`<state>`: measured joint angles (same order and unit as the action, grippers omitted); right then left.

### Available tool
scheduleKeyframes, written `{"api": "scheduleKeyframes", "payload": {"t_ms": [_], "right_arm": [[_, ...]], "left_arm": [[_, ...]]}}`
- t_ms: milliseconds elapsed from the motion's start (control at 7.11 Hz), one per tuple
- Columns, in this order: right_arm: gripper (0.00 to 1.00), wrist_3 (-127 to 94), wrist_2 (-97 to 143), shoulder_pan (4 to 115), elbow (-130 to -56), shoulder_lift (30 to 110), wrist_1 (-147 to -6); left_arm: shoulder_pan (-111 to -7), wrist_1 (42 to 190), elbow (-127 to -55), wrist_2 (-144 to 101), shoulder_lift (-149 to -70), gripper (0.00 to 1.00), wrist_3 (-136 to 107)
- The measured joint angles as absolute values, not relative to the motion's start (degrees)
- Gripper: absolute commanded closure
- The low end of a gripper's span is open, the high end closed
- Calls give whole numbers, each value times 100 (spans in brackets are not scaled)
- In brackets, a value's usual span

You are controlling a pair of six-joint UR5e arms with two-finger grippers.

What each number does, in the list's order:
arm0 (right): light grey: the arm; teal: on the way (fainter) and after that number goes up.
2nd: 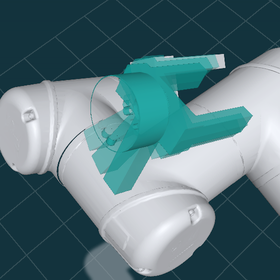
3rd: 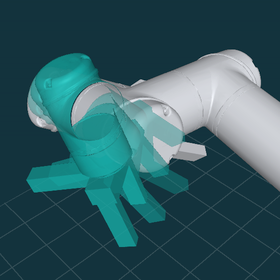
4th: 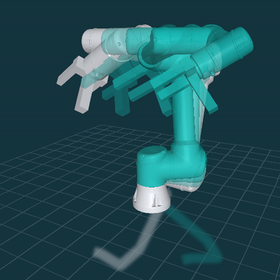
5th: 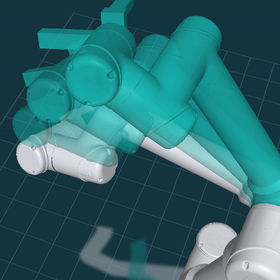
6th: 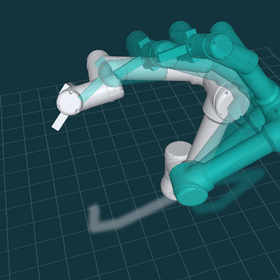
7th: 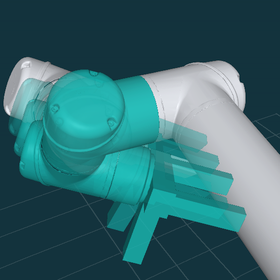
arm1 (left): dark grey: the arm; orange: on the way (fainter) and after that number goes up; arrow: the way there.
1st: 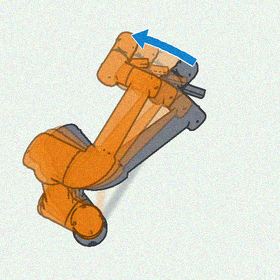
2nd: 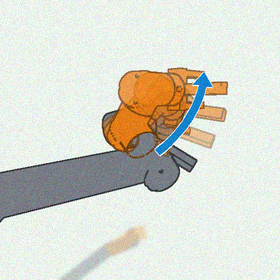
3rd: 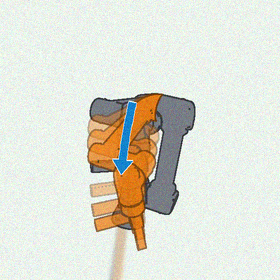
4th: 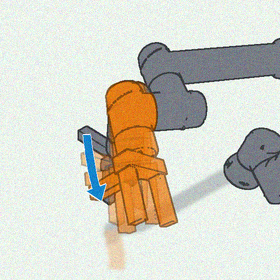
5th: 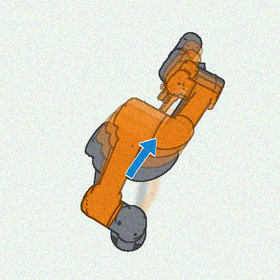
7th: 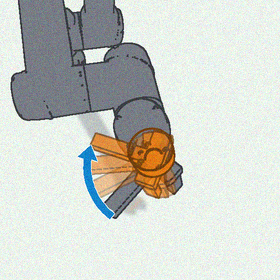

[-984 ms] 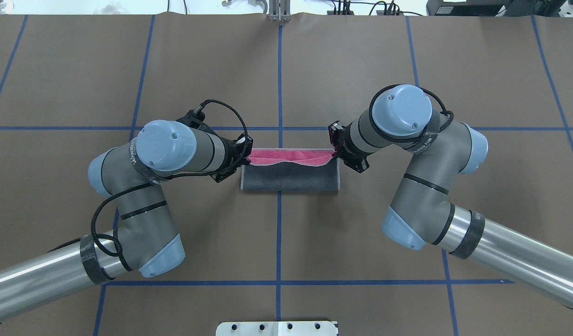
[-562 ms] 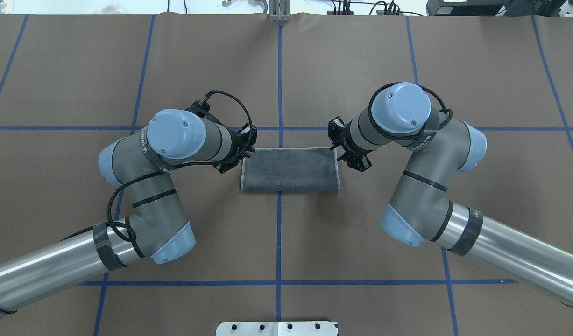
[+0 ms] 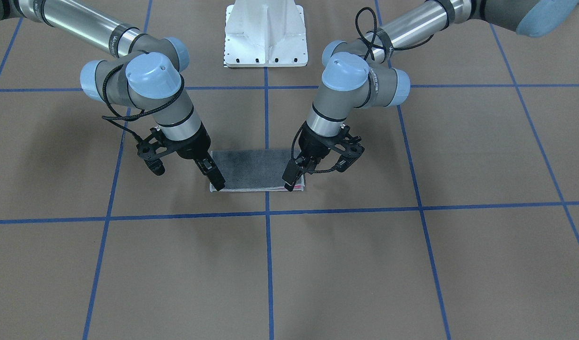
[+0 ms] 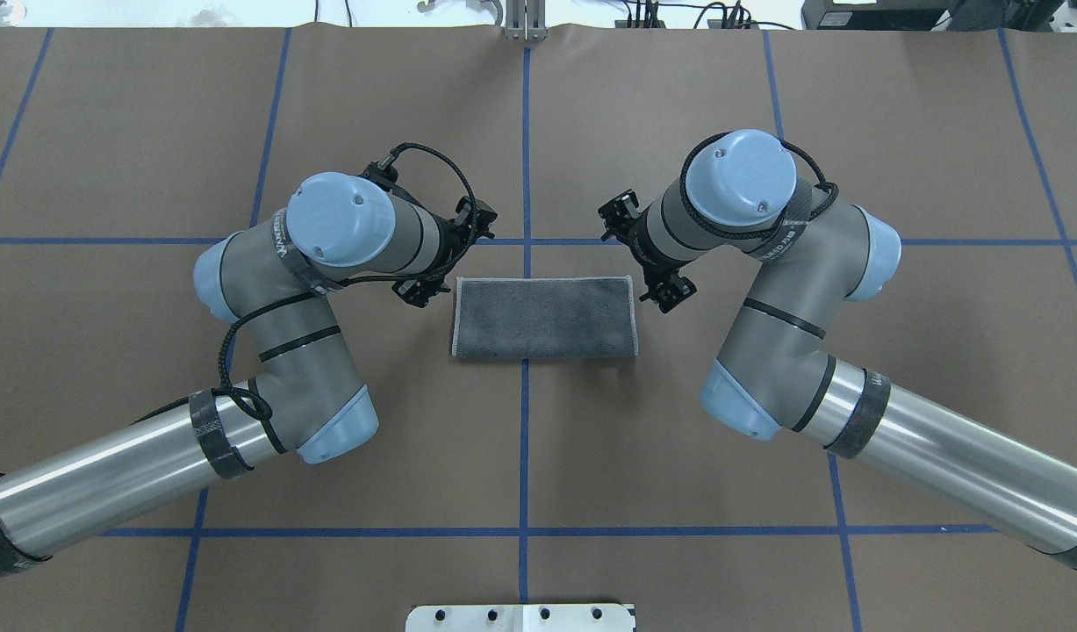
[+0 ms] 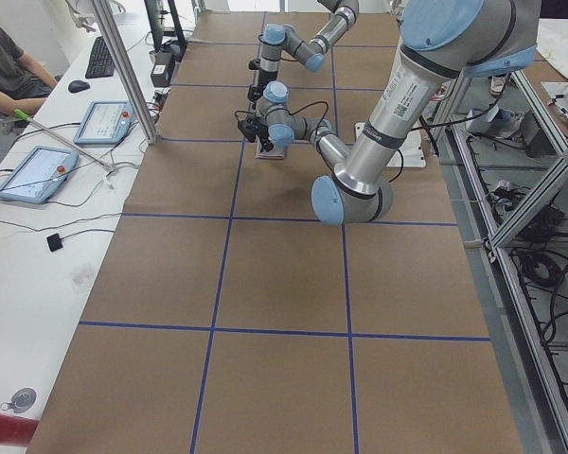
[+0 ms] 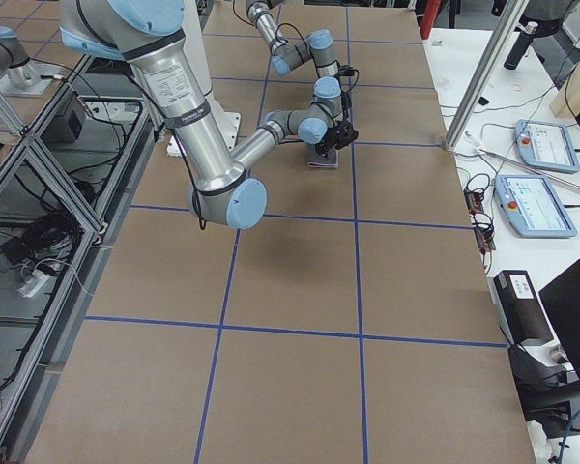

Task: Fold towel twice with both arms
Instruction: 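Raise the left gripper away while the right gripper moves to the folded strip's end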

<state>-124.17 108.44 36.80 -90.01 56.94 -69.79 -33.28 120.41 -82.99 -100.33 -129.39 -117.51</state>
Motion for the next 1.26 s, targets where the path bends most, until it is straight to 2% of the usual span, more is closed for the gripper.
{"api": "scheduleKeyframes", "payload": {"t_ms": [281,703,984,1265], "right_arm": [[0,-12407,10836,3549,-9189,5998,-6622],[9,-12469,10711,3153,-9331,6279,-6495],[27,-12538,10572,2942,-9334,6327,-6547],[49,-12559,10542,2882,-9326,6357,-6643]], "left_arm": [[-3394,12008,-8546,-10291,-12890,0,-11540],[-3521,11964,-8770,-10419,-12814,0,-11445],[-3689,11960,-8779,-10638,-12770,0,-11436],[-3704,11960,-8763,-10672,-12763,0,-11436]]}}
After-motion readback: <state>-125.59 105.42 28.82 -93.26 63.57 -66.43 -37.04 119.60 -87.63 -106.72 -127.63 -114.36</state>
